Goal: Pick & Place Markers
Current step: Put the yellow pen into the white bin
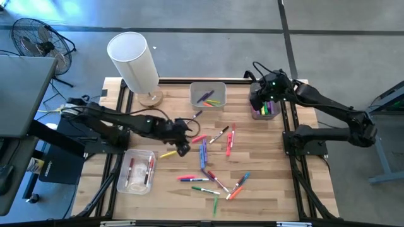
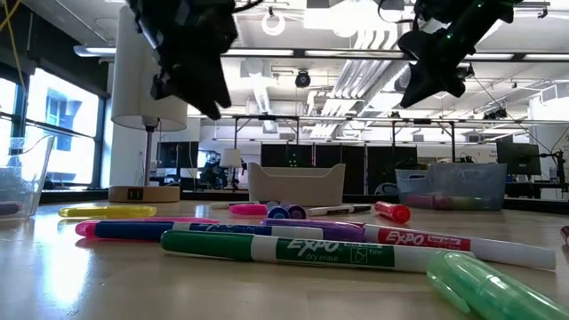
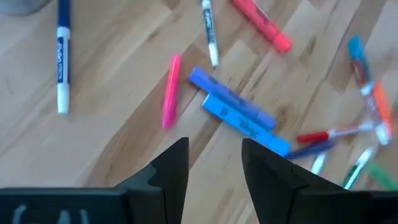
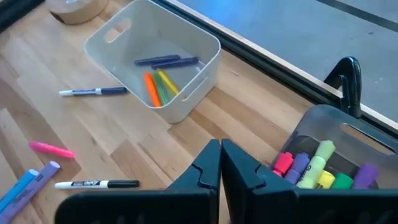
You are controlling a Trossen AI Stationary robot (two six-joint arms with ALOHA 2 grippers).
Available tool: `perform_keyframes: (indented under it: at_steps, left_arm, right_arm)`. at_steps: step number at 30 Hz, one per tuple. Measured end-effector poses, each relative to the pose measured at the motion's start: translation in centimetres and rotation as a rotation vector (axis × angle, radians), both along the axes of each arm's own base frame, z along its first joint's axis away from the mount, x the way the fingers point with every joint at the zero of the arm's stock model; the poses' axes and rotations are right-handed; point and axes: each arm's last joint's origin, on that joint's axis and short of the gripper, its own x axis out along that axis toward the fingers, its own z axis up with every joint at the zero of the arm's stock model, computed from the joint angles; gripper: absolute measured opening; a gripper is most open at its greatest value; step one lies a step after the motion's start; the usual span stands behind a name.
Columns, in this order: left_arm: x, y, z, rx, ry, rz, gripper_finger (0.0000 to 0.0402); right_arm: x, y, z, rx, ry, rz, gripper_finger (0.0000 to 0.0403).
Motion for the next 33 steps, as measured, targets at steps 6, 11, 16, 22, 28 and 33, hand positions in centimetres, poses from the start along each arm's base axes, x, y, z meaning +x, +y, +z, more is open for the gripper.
perform_keyframes:
  at_steps: [6,11,16,22,28,33]
  left_arm:
    - [1.0,-0.3,-2.3,0.062,0.306,-0.098,0.0143]
    - [1.5,-1.2,-4.5,0.036,0.411,-0.14,0.0143]
    - [1.9,-1.4,-6.5,0.009,0.5,-0.155,0.0143]
    - [1.6,-1.5,-8.3,-0.016,0.633,-0.169,0.0143]
    - [1.9,-1.6,-10.1,-0.043,0.707,-0.176,0.0143]
    - [2.1,-1.7,-10.3,-0.041,0.691,-0.178,0.0117]
  right_arm:
    - [0.3,0.1,-0.1,0.014,-0.011,-0.004,0.0]
    - [0.2,0.1,-0.2,0.026,-0.002,0.0,0.0]
    - [0.2,0.2,-0.3,0.035,0.008,0.001,0.0]
    - [0.2,0.2,-0.3,0.041,0.01,0.005,0.0]
    - [0.2,0.2,-0.3,0.051,0.003,0.017,0.0]
    - [0.2,0.3,-0.3,0.062,-0.003,0.03,0.0]
